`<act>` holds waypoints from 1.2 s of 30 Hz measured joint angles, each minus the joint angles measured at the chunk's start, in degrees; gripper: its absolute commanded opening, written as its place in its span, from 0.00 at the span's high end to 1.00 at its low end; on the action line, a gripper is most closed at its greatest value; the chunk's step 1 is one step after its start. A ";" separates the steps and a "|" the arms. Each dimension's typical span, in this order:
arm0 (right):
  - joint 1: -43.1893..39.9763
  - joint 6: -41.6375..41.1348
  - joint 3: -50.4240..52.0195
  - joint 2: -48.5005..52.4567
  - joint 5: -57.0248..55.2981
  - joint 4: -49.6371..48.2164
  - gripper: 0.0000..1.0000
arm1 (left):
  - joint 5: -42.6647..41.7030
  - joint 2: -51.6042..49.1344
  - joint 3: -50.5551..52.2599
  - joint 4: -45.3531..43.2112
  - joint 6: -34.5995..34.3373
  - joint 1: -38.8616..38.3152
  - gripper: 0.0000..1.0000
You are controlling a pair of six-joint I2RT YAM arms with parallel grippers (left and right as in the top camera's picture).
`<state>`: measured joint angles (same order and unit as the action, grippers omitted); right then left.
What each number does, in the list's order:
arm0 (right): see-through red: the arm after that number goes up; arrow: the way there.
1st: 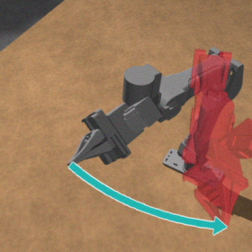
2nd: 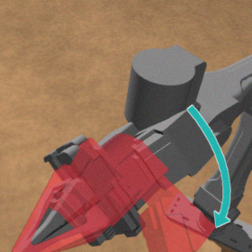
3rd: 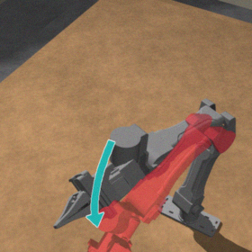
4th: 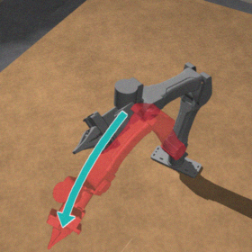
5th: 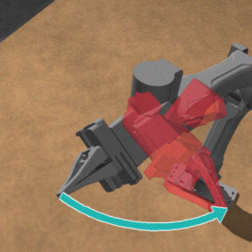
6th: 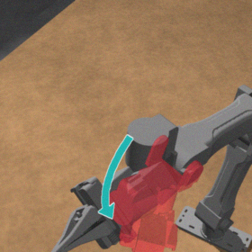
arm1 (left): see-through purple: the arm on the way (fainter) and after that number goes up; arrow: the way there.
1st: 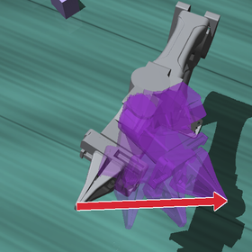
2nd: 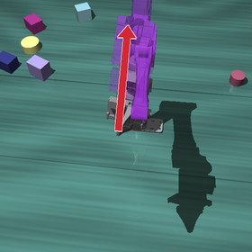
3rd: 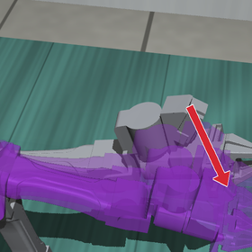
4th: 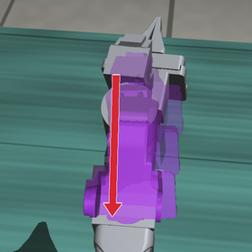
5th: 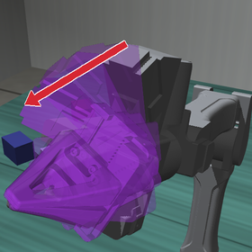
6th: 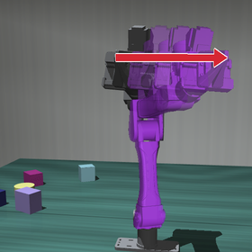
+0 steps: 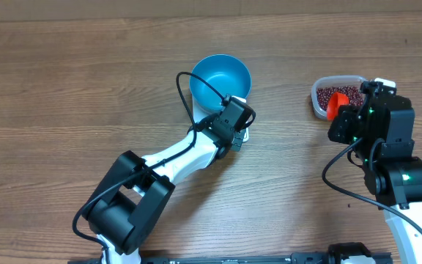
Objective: Scoop item into bowl and weigh 150g on scale
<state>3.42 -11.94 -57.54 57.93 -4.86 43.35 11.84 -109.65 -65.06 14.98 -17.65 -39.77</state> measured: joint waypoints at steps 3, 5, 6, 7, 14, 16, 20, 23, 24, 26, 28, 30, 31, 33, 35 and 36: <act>0.00 -0.02 0.00 0.00 0.00 0.02 0.96 | 0.28 0.00 0.00 -0.02 0.00 0.00 0.96; -0.02 -0.02 0.00 0.00 0.00 0.00 0.96 | 0.68 0.00 0.00 -0.22 0.00 0.00 0.96; 0.00 -0.02 0.00 0.00 0.00 0.02 0.96 | 0.85 0.00 0.00 -0.44 0.00 0.00 0.96; -0.02 -0.04 0.00 0.00 0.00 -0.02 0.96 | 0.90 -0.02 0.00 -0.57 0.00 0.00 0.96; 0.00 -0.02 0.00 0.00 -0.02 0.04 0.96 | 0.90 -0.15 0.00 -0.79 0.00 0.00 0.96; 0.00 -0.02 0.00 0.00 0.00 0.00 0.96 | 0.90 -0.15 0.00 -0.83 0.00 0.00 0.96; 0.00 -0.02 0.00 0.00 -0.02 0.13 0.96 | 0.90 -0.15 0.00 -0.85 0.00 0.00 0.96; 0.00 -0.02 0.00 0.00 -0.02 0.52 0.96 | 0.90 -0.15 0.00 -0.85 0.00 0.00 0.96; 0.00 -0.02 0.00 0.00 0.00 0.55 0.96 | 0.92 -0.15 0.00 -0.85 0.00 0.00 0.96; 0.00 -0.02 0.00 0.00 -0.02 0.66 0.96 | 1.29 -0.17 0.00 -0.90 0.00 0.00 0.96; 0.00 -0.02 0.00 0.00 0.00 0.68 0.96 | 1.79 -0.22 0.00 -1.27 0.00 0.00 0.96; 0.00 -0.02 0.00 0.00 0.00 0.72 0.96 | 2.16 -0.37 0.00 -1.42 0.00 0.00 0.96; -0.02 -0.02 0.00 0.00 0.00 0.76 0.96 | 2.32 -0.46 0.00 -1.42 0.00 0.00 0.96; 0.00 0.00 0.00 0.00 0.00 0.79 0.96 | 2.43 -0.66 0.00 -1.46 0.02 0.00 0.96; -0.02 0.00 0.00 0.00 0.00 0.76 0.96 | 2.58 -0.74 0.00 -1.53 0.00 0.00 0.96; 0.00 -0.02 0.00 0.00 0.02 0.76 0.96 | 2.60 -0.74 0.00 -1.51 0.00 0.00 0.96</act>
<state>3.42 -11.97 -57.54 57.93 -4.84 44.12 14.44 -110.39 -65.06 13.47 -17.65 -39.77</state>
